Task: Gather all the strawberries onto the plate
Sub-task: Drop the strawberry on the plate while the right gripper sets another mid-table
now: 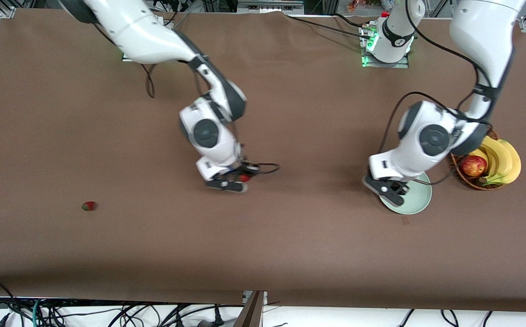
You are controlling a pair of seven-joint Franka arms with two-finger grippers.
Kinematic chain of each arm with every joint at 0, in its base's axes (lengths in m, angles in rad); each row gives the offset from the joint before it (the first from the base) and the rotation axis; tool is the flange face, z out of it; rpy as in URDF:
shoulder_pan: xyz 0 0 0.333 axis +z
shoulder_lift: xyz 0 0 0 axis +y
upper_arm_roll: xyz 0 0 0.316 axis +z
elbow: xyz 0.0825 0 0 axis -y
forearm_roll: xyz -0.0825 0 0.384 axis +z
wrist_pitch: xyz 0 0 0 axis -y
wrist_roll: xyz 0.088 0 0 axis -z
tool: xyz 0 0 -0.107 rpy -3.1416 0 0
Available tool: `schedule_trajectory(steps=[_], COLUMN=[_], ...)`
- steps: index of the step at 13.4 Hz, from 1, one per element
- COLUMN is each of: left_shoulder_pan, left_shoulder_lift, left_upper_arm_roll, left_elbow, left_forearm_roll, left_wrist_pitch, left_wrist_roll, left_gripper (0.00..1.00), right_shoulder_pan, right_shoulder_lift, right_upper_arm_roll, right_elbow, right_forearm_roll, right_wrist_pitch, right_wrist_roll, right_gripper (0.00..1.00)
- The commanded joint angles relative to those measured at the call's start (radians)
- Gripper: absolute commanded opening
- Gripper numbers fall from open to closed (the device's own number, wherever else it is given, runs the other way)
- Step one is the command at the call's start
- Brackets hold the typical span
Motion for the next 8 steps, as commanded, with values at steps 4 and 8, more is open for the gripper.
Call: schedule_trajectory(steps=[4,8], left_shoulder_pan=[0.168,0.168], left_shoulder_lift=[0.084,0.039], left_upper_arm_roll=[-0.015,-0.027], left_elbow=[-0.022,-0.024], left_forearm_roll=[0.007,0.007], left_wrist_pitch=[0.067,0.05], left_wrist_roll=[0.324,0.328], left_gripper=[0.44,1.0], right_shoulder_pan=[0.229,0.215], right_shoulder_lift=[0.184,0.116], right_upper_arm_roll=[-0.019,-0.087], right_elbow=[0.194,0.184], right_forearm_roll=[0.0,-0.025], right_wrist_pitch=[0.277,0.139], right_wrist_roll=[0.4,0.387], right_gripper=[0.42,0.94])
